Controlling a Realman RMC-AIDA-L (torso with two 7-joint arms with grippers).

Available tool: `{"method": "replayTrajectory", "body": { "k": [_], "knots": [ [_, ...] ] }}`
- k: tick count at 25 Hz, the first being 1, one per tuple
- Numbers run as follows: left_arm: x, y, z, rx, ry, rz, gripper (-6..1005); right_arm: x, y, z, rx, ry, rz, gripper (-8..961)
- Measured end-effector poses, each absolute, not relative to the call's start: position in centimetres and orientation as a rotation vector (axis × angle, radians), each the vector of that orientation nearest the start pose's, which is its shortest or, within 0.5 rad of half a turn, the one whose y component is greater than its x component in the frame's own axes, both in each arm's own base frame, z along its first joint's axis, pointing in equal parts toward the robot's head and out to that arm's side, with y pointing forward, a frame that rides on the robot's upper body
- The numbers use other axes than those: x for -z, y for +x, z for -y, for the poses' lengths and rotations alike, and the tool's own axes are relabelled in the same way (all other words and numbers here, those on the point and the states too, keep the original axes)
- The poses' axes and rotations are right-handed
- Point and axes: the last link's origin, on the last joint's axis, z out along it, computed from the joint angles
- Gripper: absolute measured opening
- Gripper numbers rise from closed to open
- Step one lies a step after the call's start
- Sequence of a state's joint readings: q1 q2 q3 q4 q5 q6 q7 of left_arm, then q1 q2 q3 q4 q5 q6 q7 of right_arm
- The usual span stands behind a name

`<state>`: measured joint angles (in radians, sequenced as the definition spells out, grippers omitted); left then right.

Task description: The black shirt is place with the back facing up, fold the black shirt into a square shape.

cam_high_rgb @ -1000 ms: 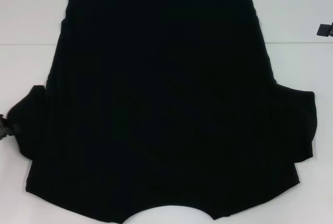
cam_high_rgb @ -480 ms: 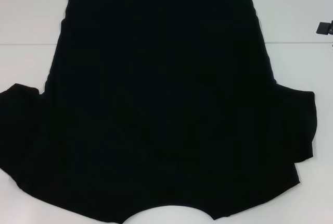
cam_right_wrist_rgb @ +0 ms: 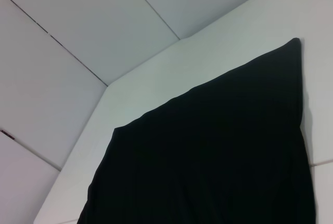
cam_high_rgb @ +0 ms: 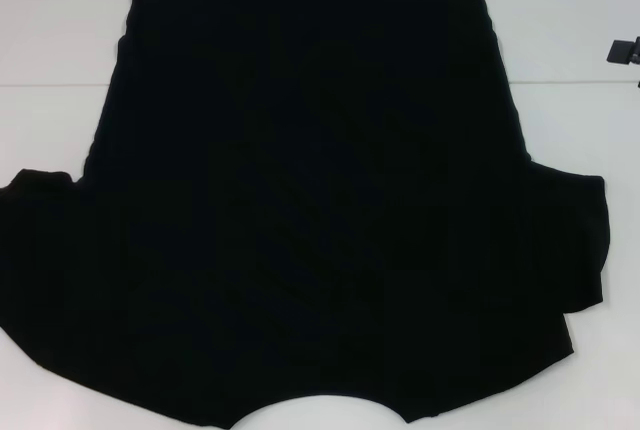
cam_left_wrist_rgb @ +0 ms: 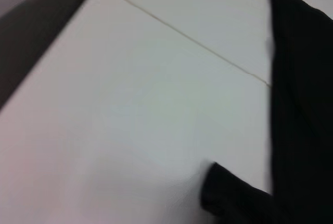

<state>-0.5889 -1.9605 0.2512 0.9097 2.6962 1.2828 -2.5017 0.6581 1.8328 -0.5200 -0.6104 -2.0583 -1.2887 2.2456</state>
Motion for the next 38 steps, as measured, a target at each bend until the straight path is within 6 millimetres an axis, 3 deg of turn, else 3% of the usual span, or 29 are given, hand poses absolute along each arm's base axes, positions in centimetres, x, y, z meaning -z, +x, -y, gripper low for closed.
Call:
{"method": "replayTrajectory", "body": {
  "k": [4, 14, 20, 28, 34, 38],
  "knots": [
    [-12.9, -35.7, -36.2, 0.289, -1.696, 1.765, 9, -12.7, 29.1, -41.7, -0.772, -2.011, -1.510, 851],
    [-8.7, -28.9, -37.9, 0.141, -2.091, 1.703, 11, -12.6, 29.2, -41.6, -0.763, -2.013, -1.510, 846],
    [-5.8, -27.8, -38.0, 0.046, -2.189, 1.675, 15, -12.5, 29.5, -41.5, -0.756, -2.003, -1.512, 842],
    [-7.1, -28.9, -36.1, 0.066, -2.309, 1.654, 66, -12.7, 29.6, -41.5, -0.759, -1.995, -1.518, 838],
    [-10.0, -30.2, -34.6, 0.354, -2.289, 1.635, 289, -12.7, 29.4, -40.9, -0.720, -2.067, -1.512, 835],
    [-10.1, -29.3, -33.3, 0.602, -2.403, 1.449, 478, -13.1, 29.7, -39.5, -0.602, -2.156, -1.516, 833]
  ]
}}
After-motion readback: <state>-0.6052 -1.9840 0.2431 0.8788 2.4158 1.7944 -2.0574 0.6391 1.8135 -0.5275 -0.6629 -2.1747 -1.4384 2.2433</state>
